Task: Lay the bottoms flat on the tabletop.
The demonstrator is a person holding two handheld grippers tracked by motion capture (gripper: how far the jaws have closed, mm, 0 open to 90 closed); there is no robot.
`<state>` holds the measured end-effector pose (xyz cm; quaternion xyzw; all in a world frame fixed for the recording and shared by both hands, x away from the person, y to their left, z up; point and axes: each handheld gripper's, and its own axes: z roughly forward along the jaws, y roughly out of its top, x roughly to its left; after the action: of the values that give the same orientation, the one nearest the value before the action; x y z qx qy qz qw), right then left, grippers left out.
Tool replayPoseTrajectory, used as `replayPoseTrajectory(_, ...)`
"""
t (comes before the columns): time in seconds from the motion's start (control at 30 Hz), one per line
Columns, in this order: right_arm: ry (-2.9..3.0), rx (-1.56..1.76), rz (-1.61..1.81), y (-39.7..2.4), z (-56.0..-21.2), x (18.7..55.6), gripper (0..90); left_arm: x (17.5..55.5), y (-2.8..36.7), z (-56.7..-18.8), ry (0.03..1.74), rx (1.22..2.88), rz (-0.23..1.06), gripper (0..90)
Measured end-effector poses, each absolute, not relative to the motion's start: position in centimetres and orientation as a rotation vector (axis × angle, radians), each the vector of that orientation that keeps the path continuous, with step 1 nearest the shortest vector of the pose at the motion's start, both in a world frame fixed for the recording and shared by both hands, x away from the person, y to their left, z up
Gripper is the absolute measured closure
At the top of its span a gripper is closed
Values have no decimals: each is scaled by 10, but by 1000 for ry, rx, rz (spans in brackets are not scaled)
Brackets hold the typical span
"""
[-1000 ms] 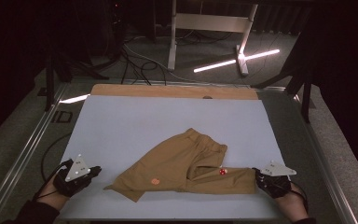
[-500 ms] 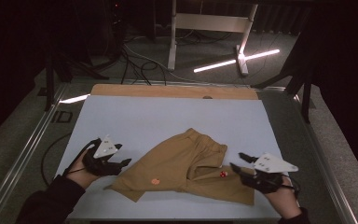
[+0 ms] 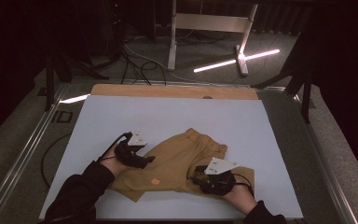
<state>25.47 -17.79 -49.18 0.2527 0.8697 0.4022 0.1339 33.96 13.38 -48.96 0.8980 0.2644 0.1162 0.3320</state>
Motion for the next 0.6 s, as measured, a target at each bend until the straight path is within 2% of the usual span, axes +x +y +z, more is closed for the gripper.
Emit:
replayPoseTrajectory(0.1,2537,751,1128,-174,-498,260,580,350,126,-501,703,2370,272,351)
replayPoseTrajectory(0.2,2566,742,1113,-173,-500,261,679,359,118,-512,737,2377,266,359)
replayPoseTrajectory(0.27,2572,720,1089,-173,-502,261,761,363,116,-515,740,2369,259,373)
replayPoseTrajectory(0.3,2572,701,1071,-172,-502,260,839,366,115,-516,751,2357,250,377)
replayPoseTrajectory(0.33,2567,696,1054,-172,-503,259,880,368,113,-516,756,2349,249,381)
replayPoseTrajectory(0.4,2570,693,1055,-172,-503,259,889,370,112,-517,761,2341,241,405)
replayPoseTrajectory(0.6,2566,679,1054,-173,-501,258,892,374,106,-516,737,2346,195,590)
